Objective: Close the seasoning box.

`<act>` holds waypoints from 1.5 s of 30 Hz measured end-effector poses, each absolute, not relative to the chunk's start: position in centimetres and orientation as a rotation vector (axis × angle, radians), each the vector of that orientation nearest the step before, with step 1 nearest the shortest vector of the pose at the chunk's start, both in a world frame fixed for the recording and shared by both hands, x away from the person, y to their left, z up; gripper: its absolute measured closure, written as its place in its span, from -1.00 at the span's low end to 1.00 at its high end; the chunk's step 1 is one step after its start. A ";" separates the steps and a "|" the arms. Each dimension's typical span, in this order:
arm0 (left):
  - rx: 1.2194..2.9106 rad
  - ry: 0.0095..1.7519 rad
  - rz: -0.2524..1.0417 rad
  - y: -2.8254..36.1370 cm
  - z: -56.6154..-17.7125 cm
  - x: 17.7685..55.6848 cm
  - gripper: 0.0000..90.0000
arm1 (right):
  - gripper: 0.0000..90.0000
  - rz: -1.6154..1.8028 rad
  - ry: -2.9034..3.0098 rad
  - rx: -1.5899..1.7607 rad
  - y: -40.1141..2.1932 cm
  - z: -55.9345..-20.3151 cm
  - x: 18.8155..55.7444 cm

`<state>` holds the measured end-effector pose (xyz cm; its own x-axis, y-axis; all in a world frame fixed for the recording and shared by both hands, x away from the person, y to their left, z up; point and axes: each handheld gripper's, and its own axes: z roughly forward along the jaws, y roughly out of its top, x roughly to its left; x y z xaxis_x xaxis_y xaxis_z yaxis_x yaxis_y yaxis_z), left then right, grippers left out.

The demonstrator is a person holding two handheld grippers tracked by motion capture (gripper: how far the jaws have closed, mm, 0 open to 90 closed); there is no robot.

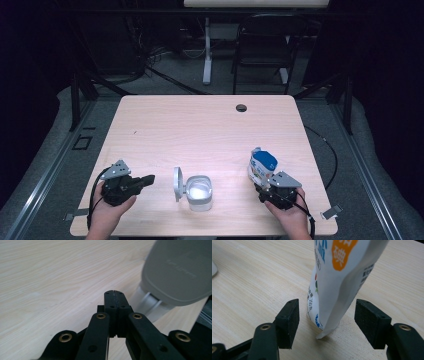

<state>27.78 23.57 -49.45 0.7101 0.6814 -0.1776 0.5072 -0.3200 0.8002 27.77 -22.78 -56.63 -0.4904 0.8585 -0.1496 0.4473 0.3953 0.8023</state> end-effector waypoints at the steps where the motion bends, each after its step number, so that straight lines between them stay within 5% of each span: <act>1: 1.996 0.900 0.234 23.3 -49.3 27.7 1.00 | -0.19 0.961 2.100 1.114 -22.8 -56.6 27.8; 45: 2.044 0.734 0.179 18.0 -48.1 25.6 1.00 | -0.20 0.978 2.107 1.124 -22.9 -56.7 27.7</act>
<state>25.60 17.98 -48.12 0.8112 0.5639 -0.1549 0.4289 -0.3937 0.8131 27.73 -22.85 -56.71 -0.4967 0.8582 -0.1297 0.4550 0.3847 0.8031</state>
